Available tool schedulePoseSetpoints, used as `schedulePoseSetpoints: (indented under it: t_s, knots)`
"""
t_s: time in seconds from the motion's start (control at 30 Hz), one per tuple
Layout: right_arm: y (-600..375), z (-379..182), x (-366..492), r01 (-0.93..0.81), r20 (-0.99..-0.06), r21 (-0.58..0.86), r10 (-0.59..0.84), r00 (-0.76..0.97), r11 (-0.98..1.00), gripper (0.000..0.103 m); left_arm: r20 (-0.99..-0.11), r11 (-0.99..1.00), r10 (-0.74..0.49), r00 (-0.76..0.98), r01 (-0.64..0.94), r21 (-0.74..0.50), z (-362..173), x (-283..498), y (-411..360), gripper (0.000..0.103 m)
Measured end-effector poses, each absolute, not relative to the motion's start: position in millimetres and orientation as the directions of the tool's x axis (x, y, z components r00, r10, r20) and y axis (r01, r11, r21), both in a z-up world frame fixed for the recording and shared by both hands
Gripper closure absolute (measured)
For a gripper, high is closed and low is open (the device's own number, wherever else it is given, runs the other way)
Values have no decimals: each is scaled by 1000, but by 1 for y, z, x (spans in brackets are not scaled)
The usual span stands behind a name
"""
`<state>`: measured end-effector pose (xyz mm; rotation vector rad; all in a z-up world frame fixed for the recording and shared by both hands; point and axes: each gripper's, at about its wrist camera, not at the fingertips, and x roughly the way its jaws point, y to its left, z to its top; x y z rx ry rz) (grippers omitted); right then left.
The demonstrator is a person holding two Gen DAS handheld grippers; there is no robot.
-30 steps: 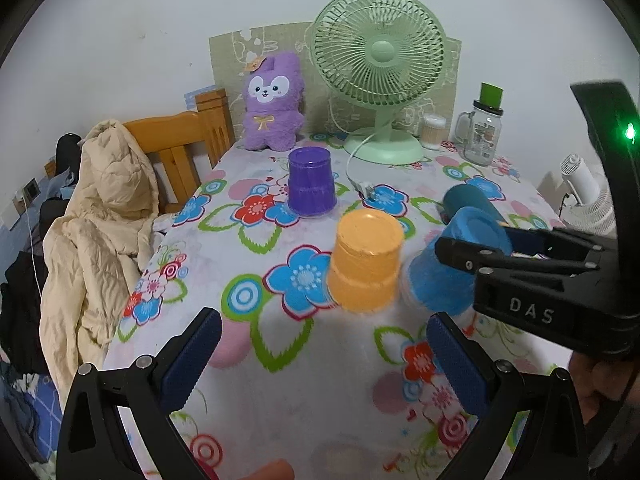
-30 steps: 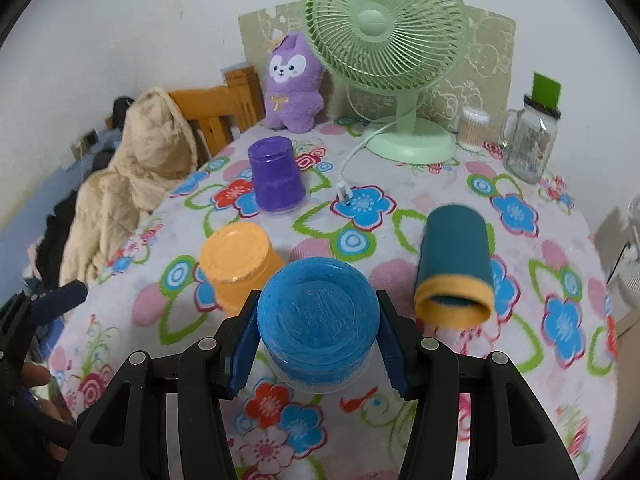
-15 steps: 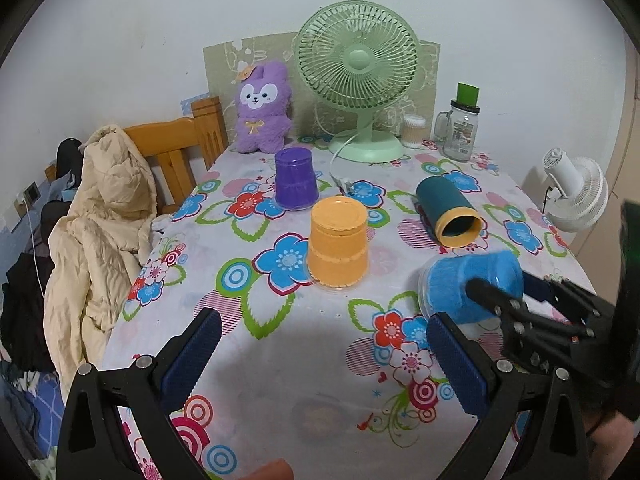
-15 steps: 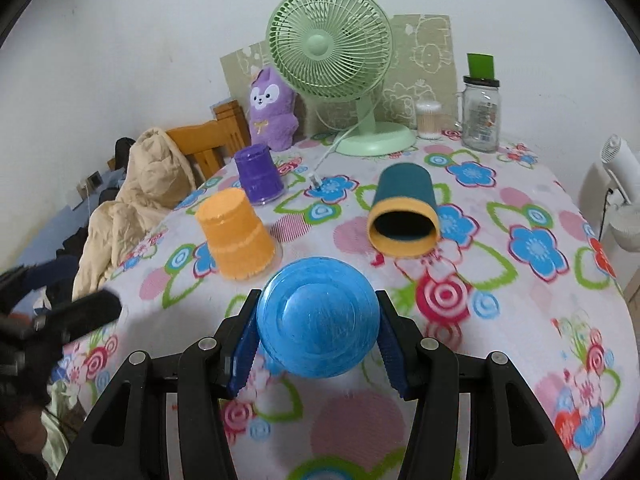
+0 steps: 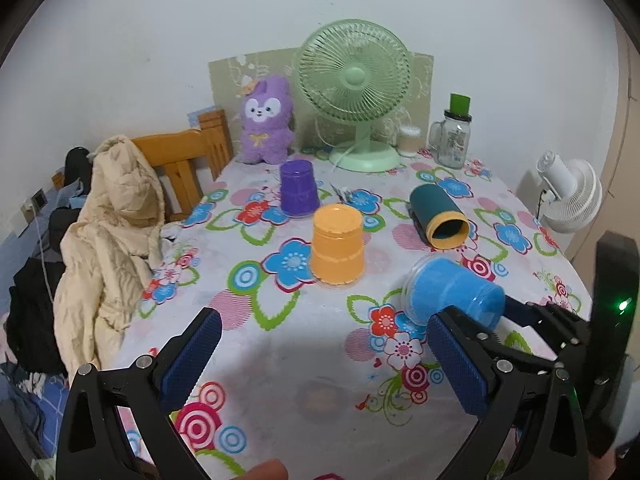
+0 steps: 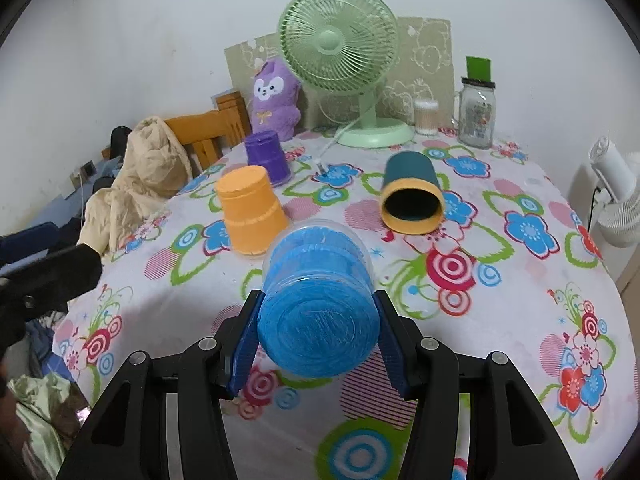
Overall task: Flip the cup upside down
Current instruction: 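Lift the blue cup with the right gripper and rotate it mouth-up, then carry the upright blue cup with the right gripper toward the left gripper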
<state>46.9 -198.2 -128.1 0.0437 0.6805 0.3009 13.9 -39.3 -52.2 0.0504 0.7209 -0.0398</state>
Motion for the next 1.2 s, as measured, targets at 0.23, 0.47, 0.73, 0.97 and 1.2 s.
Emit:
schedulePoseSetpoints:
  t_s: [0.23, 0.47, 0.73, 0.97, 1.2]
  knots:
    - [-193, -133, 45, -244, -630, 154, 286, 722, 957, 46, -670, 999, -4, 742, 30, 28, -57, 6, -38, 0]
    - [-199, -136, 42, -212, -674, 188, 283, 683, 959, 24, -689, 998, -19, 724, 55, 31, -65, 1, -47, 0]
    - [-208, -128, 37, -203, -655, 209, 291, 697, 957, 16, -690, 997, -39, 722, 69, 16, -64, -1, -52, 0]
    - [-213, -125, 35, -206, -662, 217, 299, 687, 954, 16, -687, 998, -46, 725, 70, 7, -63, -1, -58, 0]
    - [-226, -119, 31, -201, -656, 238, 310, 688, 950, 16, -677, 997, -63, 733, 73, -13, -60, -1, -66, 0]
